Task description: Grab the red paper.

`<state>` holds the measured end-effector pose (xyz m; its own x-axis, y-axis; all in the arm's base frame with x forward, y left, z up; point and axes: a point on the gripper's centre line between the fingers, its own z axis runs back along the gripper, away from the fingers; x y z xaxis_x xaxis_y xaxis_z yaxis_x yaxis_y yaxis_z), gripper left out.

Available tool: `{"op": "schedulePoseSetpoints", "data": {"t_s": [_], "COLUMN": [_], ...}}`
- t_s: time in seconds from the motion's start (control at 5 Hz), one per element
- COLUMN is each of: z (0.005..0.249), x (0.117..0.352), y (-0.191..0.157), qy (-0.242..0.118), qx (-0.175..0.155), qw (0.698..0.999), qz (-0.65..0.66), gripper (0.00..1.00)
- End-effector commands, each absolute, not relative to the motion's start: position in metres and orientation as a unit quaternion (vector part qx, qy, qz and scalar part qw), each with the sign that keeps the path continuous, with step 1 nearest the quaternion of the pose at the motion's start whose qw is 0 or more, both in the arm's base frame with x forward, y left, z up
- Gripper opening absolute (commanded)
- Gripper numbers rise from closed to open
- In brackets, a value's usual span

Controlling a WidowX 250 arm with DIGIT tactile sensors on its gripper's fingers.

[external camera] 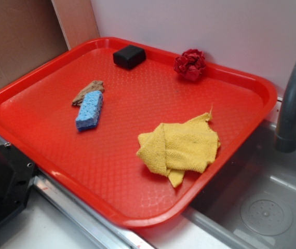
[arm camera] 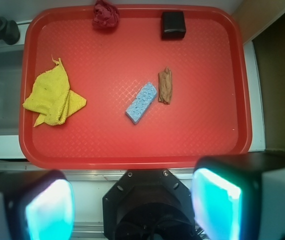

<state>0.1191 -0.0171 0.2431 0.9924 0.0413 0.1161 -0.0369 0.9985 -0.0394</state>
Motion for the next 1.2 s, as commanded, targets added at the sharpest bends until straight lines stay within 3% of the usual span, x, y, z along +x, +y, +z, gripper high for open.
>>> {"op": "schedulePoseSetpoints", "data": {"t_s": [0.0, 0.2, 0.4, 0.6, 1.0], "z": [0.243, 0.196, 0.169, 0.131, 0.091], "x": [0.119, 0.169, 0.220, 0.271, 0.338], "y": [-0.017, -0.013, -0.015, -0.020, -0.029], "qy": [-0.059, -0.074, -0.090, -0.106, -0.143], "qx": [-0.019, -0.022, 0.040, -0.017, -0.021], "qw": [0.998, 0.997, 0.995, 0.994, 0.989], "qz": [0.020, -0.009, -0.010, -0.033, -0.025], "gripper": [1.00, 1.00, 1.00, 1.00, 1.00]}}
